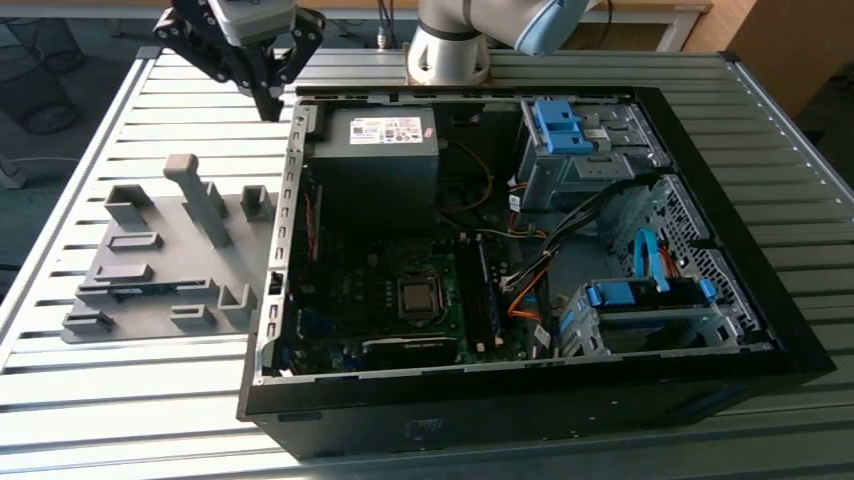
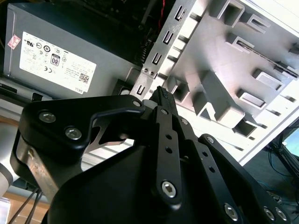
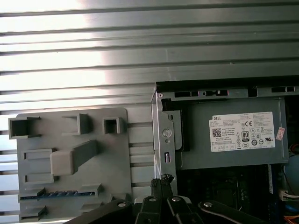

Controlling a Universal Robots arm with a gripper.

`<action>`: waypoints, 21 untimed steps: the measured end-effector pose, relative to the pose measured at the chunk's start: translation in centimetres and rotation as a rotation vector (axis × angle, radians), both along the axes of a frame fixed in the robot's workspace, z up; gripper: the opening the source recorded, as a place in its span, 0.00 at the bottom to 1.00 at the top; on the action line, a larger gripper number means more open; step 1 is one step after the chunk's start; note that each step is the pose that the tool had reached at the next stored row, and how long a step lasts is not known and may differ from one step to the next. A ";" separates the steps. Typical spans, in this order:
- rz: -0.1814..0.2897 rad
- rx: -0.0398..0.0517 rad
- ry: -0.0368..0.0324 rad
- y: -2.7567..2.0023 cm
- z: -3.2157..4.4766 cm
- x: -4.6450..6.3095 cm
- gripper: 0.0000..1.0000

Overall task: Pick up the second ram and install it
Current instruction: 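Reach for the second ram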

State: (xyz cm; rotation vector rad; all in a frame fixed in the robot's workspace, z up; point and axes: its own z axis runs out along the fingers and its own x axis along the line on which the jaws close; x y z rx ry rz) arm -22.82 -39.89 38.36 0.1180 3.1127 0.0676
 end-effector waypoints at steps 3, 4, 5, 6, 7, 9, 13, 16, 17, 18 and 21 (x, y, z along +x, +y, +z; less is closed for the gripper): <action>0.000 0.0000 0.0000 0.00 -0.01 -0.2 0.11; 0.000 0.0000 0.0000 0.00 -0.01 -0.2 0.11; 0.000 0.0000 0.0000 0.00 -0.02 -0.2 0.11; 0.000 0.0001 0.0000 0.00 -0.02 -0.3 0.11; 0.000 0.0000 0.0000 0.00 -0.03 -0.3 0.11; 0.000 0.0000 0.0000 0.00 -0.03 -0.4 0.11; 0.000 0.0000 0.0000 0.00 -0.06 -0.7 0.11; 0.000 0.0001 0.0000 0.00 -0.08 -0.8 0.11; 0.000 0.0000 0.0000 0.00 -0.09 -0.9 0.11; 0.000 0.0001 0.0000 0.00 -0.09 -0.9 0.11; 0.000 0.0000 0.0000 0.00 -0.11 -1.1 0.11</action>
